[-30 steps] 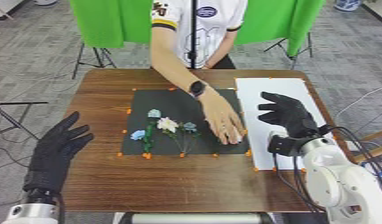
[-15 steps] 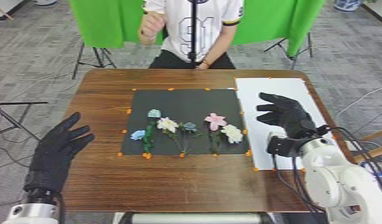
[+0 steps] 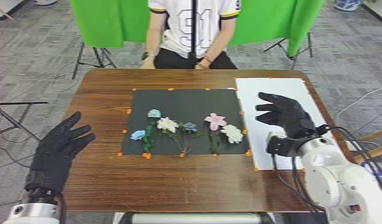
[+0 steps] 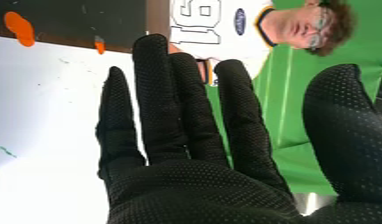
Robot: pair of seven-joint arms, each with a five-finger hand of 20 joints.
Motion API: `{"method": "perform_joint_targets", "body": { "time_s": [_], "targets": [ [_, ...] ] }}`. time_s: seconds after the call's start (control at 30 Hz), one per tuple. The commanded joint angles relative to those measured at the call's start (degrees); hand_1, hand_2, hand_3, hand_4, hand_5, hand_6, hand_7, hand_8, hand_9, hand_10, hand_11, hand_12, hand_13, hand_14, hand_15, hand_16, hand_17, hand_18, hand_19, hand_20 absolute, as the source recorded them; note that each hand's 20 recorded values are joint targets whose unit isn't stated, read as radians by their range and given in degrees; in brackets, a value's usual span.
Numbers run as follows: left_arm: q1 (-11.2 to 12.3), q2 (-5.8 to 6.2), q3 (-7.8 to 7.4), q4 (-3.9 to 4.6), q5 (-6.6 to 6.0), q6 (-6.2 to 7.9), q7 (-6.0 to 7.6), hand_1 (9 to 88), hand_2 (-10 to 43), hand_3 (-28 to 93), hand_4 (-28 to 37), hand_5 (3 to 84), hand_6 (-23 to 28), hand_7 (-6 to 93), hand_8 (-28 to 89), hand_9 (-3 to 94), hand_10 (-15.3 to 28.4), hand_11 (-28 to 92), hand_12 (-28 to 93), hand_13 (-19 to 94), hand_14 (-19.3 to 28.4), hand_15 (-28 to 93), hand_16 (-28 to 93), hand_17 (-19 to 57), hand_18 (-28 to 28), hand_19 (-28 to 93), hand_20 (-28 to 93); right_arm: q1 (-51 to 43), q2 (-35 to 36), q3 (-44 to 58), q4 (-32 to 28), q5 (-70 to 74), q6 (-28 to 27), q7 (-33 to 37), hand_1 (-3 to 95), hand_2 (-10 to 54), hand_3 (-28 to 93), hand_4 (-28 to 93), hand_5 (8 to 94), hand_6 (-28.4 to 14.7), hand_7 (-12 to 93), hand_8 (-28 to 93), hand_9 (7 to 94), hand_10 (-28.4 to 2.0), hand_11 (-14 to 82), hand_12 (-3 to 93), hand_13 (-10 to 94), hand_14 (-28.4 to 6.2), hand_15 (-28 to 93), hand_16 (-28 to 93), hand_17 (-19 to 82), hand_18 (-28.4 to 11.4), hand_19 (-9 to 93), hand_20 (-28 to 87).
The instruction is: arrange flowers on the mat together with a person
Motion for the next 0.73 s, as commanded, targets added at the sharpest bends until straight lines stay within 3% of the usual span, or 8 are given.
{"method": "perform_joint_targets", "body": {
  "time_s": [0.03,0.3,0.33,0.73],
  "targets": [
    [0.5,-0.1,0.13,-0.06,0.06,0.27,0.21,19.3,6.4,79,-28.3,31.7,6.6,15.3,-11,30.7,18.7,30,9,21,25.4,56,-12,-9.3,21.6,51,9,0.1,-0.3,-0.2,0.1,-0.6,0.0,-0.5,24.3,4.1,78,-24,49.7,-0.4,15,-12,50.8,-17.5,19.9,15.3,44,-18.1,58,8,11,-22.8,56,15],
    [0.5,-0.04,0.17,-0.04,-0.01,0.24,0.28,19.3,6.4,79,-28.3,31.7,6.6,15.4,-11,30.6,18.6,30,9,21,25.4,56,-12,-9.4,21.6,51,9,-0.1,-0.4,-0.1,-0.1,-0.4,-0.1,-0.5,24.3,4.2,78,-24,49.7,-0.4,15,-12,50.8,-17.6,19.9,15.2,44,-18.1,58,8,11,-22.8,56,15],
    [0.7,0.16,0.3,-0.1,-0.35,0.64,0.89,19.3,6.4,79,-28.3,31.7,6.6,15.4,-11,30.7,18.5,30,9,21,25.4,56,-12,-9.3,21.6,51,9,0.2,-0.5,-0.1,0.1,-0.4,-0.4,-0.6,24.3,4.2,78,-24,49.7,-0.4,15,-12,50.8,-17.6,19.9,15.2,44,-18.1,58,8,11,-22.8,56,15],
    [0.4,-0.03,0.33,-0.13,-0.03,0.66,0.18,19.9,6.2,79,-28.3,31.8,6.7,15.3,-11,30.7,18.6,30,9,21,25.3,56,-12,-9.3,21.5,51,9,0.3,-0.6,-0.3,0.3,-0.4,-0.1,-0.1,24.3,4.3,78,-24,49.8,-0.4,15,-12,51.0,-17.6,20.0,15.2,44,-18.1,58,8,11,-22.7,56,15]
  ]
}}
